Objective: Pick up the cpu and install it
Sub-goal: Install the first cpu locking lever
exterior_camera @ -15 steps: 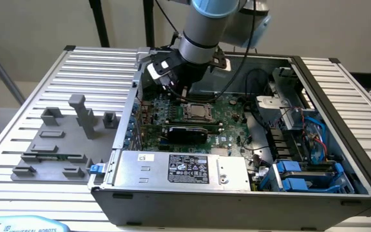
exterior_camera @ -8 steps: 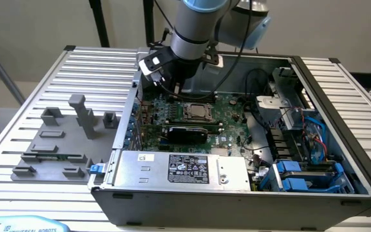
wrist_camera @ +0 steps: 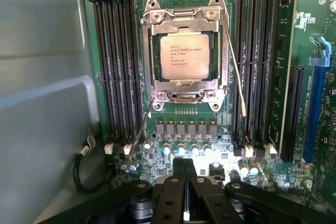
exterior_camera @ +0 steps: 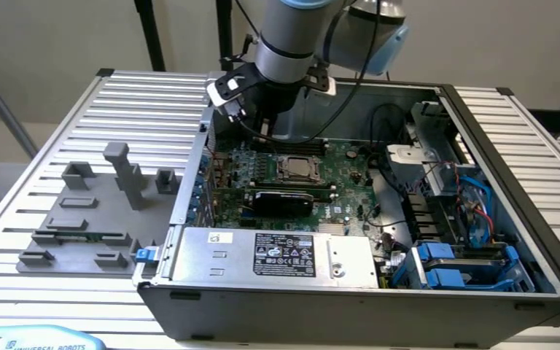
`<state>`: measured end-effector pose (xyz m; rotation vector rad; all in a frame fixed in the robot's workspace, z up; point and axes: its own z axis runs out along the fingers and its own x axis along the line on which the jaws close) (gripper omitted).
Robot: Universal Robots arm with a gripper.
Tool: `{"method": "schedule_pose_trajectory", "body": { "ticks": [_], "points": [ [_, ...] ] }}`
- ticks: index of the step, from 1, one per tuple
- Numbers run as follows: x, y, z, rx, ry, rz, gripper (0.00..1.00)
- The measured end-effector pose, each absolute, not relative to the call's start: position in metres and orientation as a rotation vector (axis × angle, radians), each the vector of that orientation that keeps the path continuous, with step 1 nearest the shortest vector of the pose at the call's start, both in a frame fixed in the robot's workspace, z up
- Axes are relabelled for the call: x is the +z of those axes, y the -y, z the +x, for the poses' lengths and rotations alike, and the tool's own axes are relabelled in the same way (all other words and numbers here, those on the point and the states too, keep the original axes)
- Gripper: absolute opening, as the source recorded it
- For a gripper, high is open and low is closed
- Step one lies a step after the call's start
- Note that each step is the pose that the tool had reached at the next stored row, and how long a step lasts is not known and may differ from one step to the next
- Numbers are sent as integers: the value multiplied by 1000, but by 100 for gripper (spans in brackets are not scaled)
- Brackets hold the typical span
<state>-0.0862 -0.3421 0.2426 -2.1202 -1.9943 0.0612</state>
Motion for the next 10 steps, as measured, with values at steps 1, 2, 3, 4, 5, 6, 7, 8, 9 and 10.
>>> {"method": "schedule_pose_trajectory", "body": {
  "ticks": [1, 2, 3, 4, 5, 6, 7, 8, 9, 10],
  "points": [
    [243, 342, -86, 62, 1994, -2120, 11],
    [242, 342, -86, 61, 1995, -2120, 11],
    [241, 342, -86, 61, 1995, -2120, 11],
    [240, 342, -86, 61, 1995, -2120, 11],
    [240, 342, -87, 61, 1994, -2119, 11],
    [239, 341, -88, 61, 1993, -2119, 11],
    [239, 341, -89, 62, 1990, -2120, 11],
    [239, 341, -90, 62, 1987, -2121, 11],
    [239, 341, -91, 60, 1982, -2123, 11],
    [239, 341, -91, 55, 1975, -2126, 11]
  ]
}}
